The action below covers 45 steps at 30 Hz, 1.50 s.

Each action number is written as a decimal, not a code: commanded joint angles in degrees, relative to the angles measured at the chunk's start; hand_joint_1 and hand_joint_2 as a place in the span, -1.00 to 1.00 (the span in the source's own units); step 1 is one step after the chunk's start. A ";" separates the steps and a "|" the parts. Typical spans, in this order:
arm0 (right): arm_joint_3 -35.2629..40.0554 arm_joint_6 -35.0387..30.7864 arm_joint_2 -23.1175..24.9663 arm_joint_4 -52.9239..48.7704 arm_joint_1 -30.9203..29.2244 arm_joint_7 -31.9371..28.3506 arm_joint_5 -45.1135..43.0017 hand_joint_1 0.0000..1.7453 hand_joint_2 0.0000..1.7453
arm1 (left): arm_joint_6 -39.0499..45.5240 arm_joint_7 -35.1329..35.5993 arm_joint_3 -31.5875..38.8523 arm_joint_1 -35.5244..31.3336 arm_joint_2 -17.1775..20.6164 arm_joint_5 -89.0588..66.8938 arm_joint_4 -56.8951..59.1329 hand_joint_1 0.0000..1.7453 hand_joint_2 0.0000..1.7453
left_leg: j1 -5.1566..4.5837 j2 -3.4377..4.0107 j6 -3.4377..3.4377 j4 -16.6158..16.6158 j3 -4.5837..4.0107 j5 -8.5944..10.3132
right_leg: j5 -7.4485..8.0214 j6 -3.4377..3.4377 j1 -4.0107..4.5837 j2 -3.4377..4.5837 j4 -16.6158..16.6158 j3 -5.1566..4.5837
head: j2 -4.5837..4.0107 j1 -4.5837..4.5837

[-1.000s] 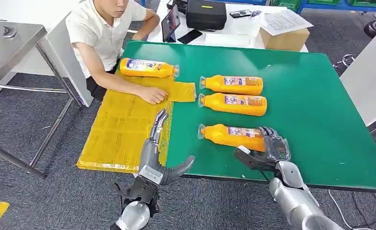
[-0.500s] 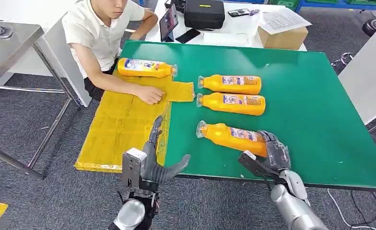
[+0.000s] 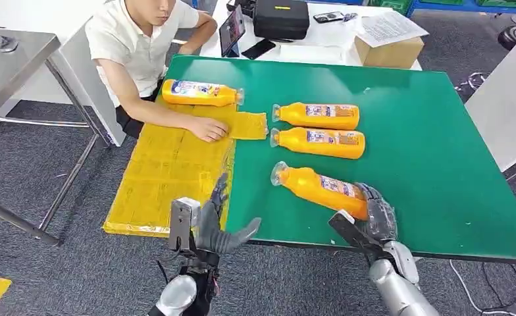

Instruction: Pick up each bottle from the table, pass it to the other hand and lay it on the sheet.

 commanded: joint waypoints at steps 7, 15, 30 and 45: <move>2.69 7.55 10.76 -19.63 11.15 -2.79 -18.77 1.00 1.00 | -3.46 -0.38 -2.81 2.38 4.61 12.19 -3.54 -1.00 1.00 | 0.13 0.08 -0.12 -0.04 -0.33 -0.03 | -0.03 -0.11 0.11 0.12 0.01 -0.31 | 0.00 0.00; 4.05 7.41 11.19 -18.46 10.19 -2.86 -20.20 1.00 1.00 | -3.88 -0.26 -2.92 1.27 4.68 12.43 -3.12 -1.00 1.00 | 0.09 -0.04 -0.16 -0.06 -0.47 -0.02 | -0.08 -0.17 0.06 0.07 0.04 -0.43 | 0.00 0.00; 14.94 6.61 12.62 -13.67 7.16 -2.82 -17.10 1.00 1.00 | -5.31 -1.83 -4.05 -4.50 2.35 13.94 -2.49 -1.00 1.00 | 0.10 0.01 -0.13 0.01 -0.65 -0.03 | -0.05 -0.14 0.08 0.09 0.07 -0.60 | 0.00 0.00; 24.87 9.87 12.61 -11.10 4.25 -4.62 -17.98 1.00 1.00 | -5.81 -2.82 -3.06 -11.35 0.25 16.86 7.57 -1.00 1.00 | 0.09 -0.08 -0.14 -0.05 -0.62 0.01 | -0.05 -0.14 0.06 0.01 0.03 -0.54 | 0.00 0.02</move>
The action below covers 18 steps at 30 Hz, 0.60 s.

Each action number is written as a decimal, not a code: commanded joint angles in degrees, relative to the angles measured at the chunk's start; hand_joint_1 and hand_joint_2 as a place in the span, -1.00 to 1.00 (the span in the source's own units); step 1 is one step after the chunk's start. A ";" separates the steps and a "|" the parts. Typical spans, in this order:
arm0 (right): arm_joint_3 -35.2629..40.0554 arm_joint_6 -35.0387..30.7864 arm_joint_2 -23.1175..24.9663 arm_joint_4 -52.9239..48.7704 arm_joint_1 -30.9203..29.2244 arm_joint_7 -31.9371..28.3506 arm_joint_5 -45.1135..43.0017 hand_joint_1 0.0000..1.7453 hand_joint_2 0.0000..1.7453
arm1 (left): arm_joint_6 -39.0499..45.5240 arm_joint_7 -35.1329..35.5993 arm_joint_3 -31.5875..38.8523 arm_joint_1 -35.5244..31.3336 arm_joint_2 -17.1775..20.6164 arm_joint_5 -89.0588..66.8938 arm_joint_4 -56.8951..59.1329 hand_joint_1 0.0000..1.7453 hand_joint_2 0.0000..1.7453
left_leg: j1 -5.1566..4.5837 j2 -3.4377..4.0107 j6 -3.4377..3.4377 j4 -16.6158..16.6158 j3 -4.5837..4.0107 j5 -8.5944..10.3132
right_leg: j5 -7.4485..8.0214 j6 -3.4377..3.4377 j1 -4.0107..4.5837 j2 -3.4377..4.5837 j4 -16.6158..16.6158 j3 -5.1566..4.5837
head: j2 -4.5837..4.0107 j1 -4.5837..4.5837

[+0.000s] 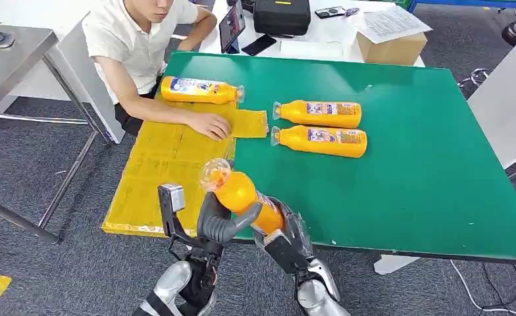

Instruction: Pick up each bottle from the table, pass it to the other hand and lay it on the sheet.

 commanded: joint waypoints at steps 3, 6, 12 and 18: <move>7.60 5.83 -1.19 4.48 -4.97 -0.76 -2.29 0.98 1.00 | -2.63 2.74 -1.15 -6.24 -0.48 3.66 11.27 -1.00 1.00 | 0.06 0.03 -0.12 -0.04 0.20 -0.04 | -0.02 -0.13 0.05 0.09 -0.04 0.18 | 0.00 0.02; 8.67 9.05 -1.76 3.57 -5.77 -0.38 -3.65 1.00 1.00 | -4.19 2.21 -1.89 -7.43 -0.96 4.37 15.25 -1.00 1.00 | 0.06 0.01 -0.12 -0.04 0.21 -0.04 | -0.03 -0.14 0.06 0.06 -0.04 0.19 | 0.00 0.00; 8.75 11.42 -1.54 1.64 -4.54 0.22 -5.92 1.00 1.00 | -3.67 -1.66 -1.05 -8.46 -1.79 3.26 16.23 0.28 1.00 | 0.05 0.01 -0.11 0.00 0.13 -0.06 | -0.04 -0.11 0.05 0.06 0.00 0.13 | 0.00 0.02; 6.39 10.80 -3.24 -0.82 -1.12 1.24 -8.03 -0.78 1.00 | -5.64 -1.96 0.70 -3.33 0.25 2.53 5.34 1.00 1.00 | 0.05 0.03 -0.10 -0.02 0.13 -0.07 | -0.06 -0.10 0.04 0.07 -0.01 0.11 | 0.00 0.00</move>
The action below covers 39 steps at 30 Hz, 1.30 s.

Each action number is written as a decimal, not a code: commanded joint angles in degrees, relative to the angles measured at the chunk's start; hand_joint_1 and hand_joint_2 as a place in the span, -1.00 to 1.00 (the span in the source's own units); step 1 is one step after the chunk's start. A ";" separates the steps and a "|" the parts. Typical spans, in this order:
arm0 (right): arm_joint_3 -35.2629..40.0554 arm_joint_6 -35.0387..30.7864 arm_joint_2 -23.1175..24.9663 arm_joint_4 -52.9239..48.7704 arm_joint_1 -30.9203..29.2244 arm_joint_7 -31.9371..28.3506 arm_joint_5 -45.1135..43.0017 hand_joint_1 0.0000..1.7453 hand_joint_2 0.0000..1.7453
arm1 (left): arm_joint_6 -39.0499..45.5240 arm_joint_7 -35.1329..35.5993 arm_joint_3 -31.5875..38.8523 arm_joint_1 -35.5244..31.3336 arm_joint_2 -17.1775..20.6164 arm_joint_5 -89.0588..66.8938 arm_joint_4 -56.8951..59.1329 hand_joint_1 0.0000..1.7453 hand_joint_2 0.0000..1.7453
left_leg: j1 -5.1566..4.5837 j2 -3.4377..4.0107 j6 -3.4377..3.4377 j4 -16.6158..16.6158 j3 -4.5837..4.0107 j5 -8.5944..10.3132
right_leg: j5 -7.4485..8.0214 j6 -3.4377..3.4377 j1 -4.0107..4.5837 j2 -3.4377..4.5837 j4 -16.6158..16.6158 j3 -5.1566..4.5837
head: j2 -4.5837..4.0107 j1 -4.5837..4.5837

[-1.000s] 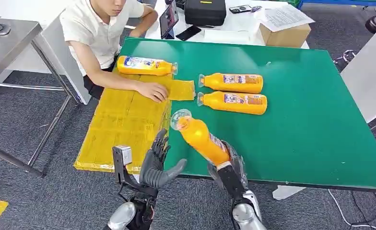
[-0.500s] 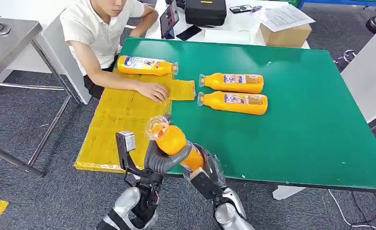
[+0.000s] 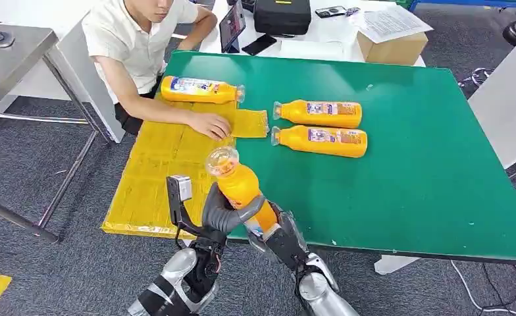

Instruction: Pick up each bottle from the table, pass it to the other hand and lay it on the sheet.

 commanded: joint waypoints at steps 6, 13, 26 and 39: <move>2.70 1.43 -2.00 -2.42 1.70 0.53 -1.35 -0.78 1.00 | -2.03 -0.19 0.66 1.82 1.21 -0.87 -4.32 1.00 1.00 | 0.07 0.02 -0.12 0.00 0.11 -0.08 | -0.06 -0.13 0.06 0.08 -0.01 0.10 | 0.00 0.00; 1.22 1.56 -1.90 -3.73 3.28 0.80 -1.99 -1.00 -1.00 | -2.55 -0.45 1.22 2.13 1.14 -1.76 -4.25 1.00 1.00 | 0.04 -0.01 -0.10 -0.03 0.03 -0.05 | -0.05 -0.10 0.03 0.04 -0.02 0.02 | 0.00 0.00; -17.77 -9.64 -0.48 -9.67 13.45 -3.94 -9.64 -1.00 -1.00 | 3.31 -5.86 6.38 7.22 5.90 -18.00 -9.32 1.00 1.00 | 0.04 0.04 -0.16 -0.09 0.17 -0.13 | -0.11 -0.17 0.04 0.11 -0.07 0.14 | 0.00 0.02; -27.50 -28.18 1.95 -35.91 16.61 -6.01 -8.04 -1.00 -1.00 | 12.35 -7.17 13.17 3.41 5.00 -39.66 -4.94 1.00 1.00 | 0.07 0.00 -0.17 0.04 0.09 -0.15 | -0.14 -0.19 0.05 0.08 0.05 0.05 | 0.00 0.00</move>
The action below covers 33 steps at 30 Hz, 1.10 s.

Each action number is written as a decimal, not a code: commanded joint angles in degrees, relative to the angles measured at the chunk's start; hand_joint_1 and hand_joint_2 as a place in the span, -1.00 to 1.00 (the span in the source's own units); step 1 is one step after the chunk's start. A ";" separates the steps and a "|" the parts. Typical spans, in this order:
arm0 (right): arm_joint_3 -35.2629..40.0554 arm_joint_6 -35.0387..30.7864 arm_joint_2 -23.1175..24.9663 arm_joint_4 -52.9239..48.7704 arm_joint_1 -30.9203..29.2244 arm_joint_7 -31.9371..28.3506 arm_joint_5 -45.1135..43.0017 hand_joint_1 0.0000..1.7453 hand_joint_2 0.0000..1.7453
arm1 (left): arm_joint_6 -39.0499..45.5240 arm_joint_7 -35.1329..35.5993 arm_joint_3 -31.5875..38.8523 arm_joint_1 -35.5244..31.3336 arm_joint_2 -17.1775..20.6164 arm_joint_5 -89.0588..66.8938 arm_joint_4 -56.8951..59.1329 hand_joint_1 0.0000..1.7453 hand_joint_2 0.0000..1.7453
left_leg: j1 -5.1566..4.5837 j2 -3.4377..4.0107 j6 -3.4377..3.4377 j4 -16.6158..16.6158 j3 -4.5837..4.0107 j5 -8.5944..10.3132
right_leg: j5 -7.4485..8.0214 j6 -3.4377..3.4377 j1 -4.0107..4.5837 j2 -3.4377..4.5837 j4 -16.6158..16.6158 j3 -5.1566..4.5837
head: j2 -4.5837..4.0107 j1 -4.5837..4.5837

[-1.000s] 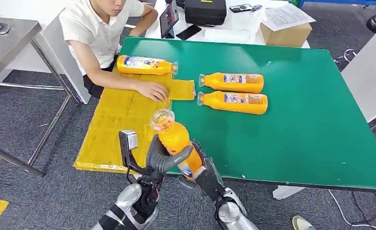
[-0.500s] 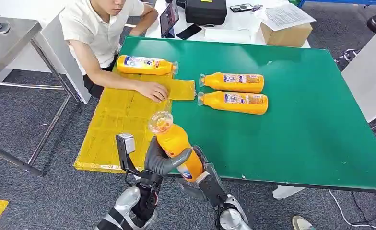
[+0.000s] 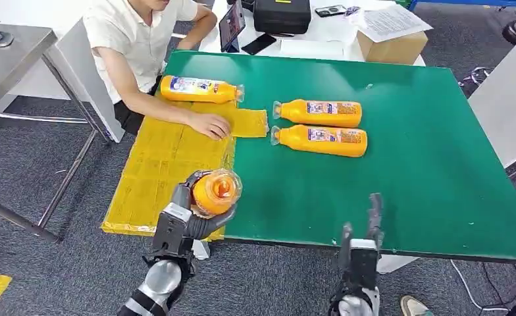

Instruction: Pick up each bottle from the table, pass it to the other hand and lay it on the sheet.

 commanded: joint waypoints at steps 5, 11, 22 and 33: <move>-4.22 -1.85 2.22 -8.78 -0.51 0.06 2.11 -1.00 -1.00 | 12.43 8.62 2.68 -9.01 4.00 -36.65 15.65 1.00 1.00 | 0.02 0.00 -0.13 -0.09 0.25 -0.05 | -0.06 -0.14 0.03 0.05 -0.03 0.22 | 0.00 -0.02; -3.57 -1.55 2.99 -7.70 -1.86 0.06 -1.75 -1.00 -1.00 | -3.42 20.93 -4.04 -25.37 3.78 -53.58 38.80 1.00 1.00 | 0.09 -0.19 -0.14 -0.04 0.20 0.06 | -0.01 -0.14 0.08 -0.14 -0.01 0.22 | 0.00 0.00; -4.51 -1.11 3.16 -7.93 -1.53 0.06 -2.43 -1.00 -1.00 | -5.09 23.76 -5.90 -28.46 3.65 -57.49 42.51 1.00 1.00 | 0.08 0.02 -0.15 0.02 0.23 0.05 | 0.04 -0.31 0.08 0.04 0.08 0.22 | 0.00 -0.02; -7.67 2.86 4.02 -7.87 -0.49 0.06 -3.06 -1.00 -1.00 | -22.48 20.69 6.86 -31.71 1.62 -43.24 48.18 -0.96 1.00 | 0.06 0.04 -0.11 -0.02 0.12 0.13 | 0.12 -0.26 0.06 0.05 0.03 0.11 | 0.00 0.00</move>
